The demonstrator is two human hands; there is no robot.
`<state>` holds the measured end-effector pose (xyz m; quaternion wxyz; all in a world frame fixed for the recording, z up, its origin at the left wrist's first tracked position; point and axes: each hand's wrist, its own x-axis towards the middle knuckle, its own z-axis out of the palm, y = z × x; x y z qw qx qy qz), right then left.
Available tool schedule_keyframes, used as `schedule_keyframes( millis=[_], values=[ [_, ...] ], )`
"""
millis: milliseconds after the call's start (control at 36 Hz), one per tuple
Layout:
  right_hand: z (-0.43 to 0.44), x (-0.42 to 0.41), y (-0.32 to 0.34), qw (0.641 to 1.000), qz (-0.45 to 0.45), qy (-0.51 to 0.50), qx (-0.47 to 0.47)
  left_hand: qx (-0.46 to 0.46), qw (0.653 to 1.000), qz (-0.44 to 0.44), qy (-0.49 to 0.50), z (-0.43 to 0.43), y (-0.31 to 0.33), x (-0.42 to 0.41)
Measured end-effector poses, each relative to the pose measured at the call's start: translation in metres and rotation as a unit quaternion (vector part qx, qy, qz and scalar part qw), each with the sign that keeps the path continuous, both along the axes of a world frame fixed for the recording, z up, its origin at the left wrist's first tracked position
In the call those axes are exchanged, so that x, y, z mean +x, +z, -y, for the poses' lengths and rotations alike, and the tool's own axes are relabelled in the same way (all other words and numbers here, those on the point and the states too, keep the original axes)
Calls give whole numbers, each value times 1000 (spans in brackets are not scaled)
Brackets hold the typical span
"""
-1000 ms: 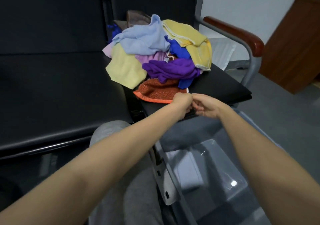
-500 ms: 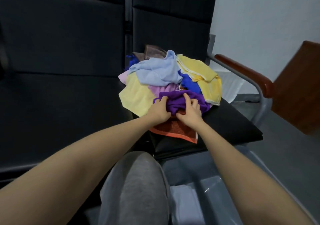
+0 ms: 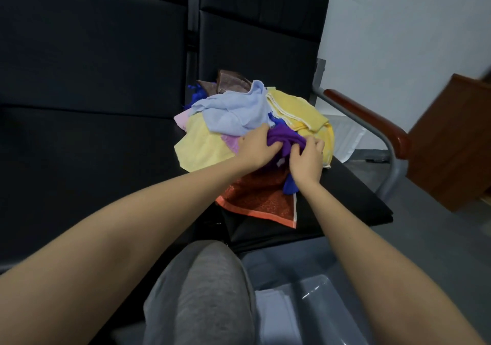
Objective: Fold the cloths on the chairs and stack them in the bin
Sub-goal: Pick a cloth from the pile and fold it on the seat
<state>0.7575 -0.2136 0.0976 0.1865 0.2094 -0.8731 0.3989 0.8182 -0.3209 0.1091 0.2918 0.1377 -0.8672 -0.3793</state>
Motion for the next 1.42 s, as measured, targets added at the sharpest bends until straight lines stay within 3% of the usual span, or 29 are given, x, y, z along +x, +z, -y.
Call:
schedule_keyframes(
  millis=[83,167,222,278,361,500,611,667,778,833,889,972,1028,1111,1278,1417],
  values=[
    [10,7,19,988,11,58,-145,95,990,-98,-48,-3,23,9],
    [25,20,35,951,60,150,-264,244,955,-161,-45,-4,49,18],
    [34,31,41,938,44,215,-270,368,914,-164,-53,4,64,21],
    [43,41,45,927,28,277,-252,461,875,-114,-95,15,77,28],
    [60,51,48,942,12,276,-193,504,853,-9,-137,39,89,52],
    [75,54,55,968,23,228,-102,384,918,87,-36,97,85,97],
    [99,63,61,949,126,224,-181,265,956,125,23,148,74,146],
    [115,68,61,927,189,243,-214,199,964,153,83,172,70,169],
    [145,87,63,912,238,304,-138,-7,952,256,169,203,62,206],
    [162,106,70,897,230,367,-88,-14,973,200,113,212,61,219],
    [176,127,80,852,248,456,-60,44,990,133,14,211,68,226],
    [195,154,96,772,306,557,-22,163,972,103,-137,203,83,233],
    [204,163,108,743,329,582,-22,180,965,92,-166,200,89,236],
    [213,161,122,759,291,583,3,125,975,126,-133,206,93,241],
    [210,124,122,824,199,513,138,30,945,316,-83,242,90,257],
    [210,109,108,863,124,450,193,-18,933,360,-13,268,87,263]
  ],
)
